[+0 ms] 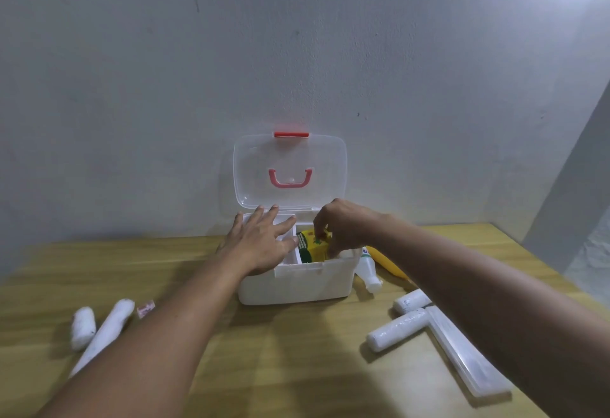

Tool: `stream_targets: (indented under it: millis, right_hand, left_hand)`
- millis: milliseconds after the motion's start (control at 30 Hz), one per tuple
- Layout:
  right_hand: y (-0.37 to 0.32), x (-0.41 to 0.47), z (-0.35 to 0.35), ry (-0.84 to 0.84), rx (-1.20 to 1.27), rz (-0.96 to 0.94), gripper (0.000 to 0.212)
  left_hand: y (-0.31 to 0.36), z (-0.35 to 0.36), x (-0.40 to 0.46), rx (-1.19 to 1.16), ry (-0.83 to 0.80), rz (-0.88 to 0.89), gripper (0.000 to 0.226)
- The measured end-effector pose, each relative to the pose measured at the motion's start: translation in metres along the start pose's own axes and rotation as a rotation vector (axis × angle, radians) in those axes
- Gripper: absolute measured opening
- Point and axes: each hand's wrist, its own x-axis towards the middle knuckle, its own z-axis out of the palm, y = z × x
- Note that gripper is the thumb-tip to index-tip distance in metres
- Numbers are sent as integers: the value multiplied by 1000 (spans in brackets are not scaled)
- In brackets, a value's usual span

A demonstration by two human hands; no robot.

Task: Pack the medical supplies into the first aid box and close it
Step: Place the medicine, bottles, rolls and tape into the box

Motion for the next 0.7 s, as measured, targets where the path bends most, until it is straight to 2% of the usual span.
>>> stream_targets:
  millis: [167, 633, 700]
  right_hand:
    - [-1, -2, 5, -43, -10, -38, 30]
    - [-8, 8, 11, 25, 213, 94, 32]
    - [-6, 9, 7, -16, 283, 112, 34]
  left_hand:
    - [0, 0, 0, -1, 7, -1, 57]
    - [0, 0, -1, -21, 6, -2, 56]
    - [0, 0, 0, -19, 6, 0, 56]
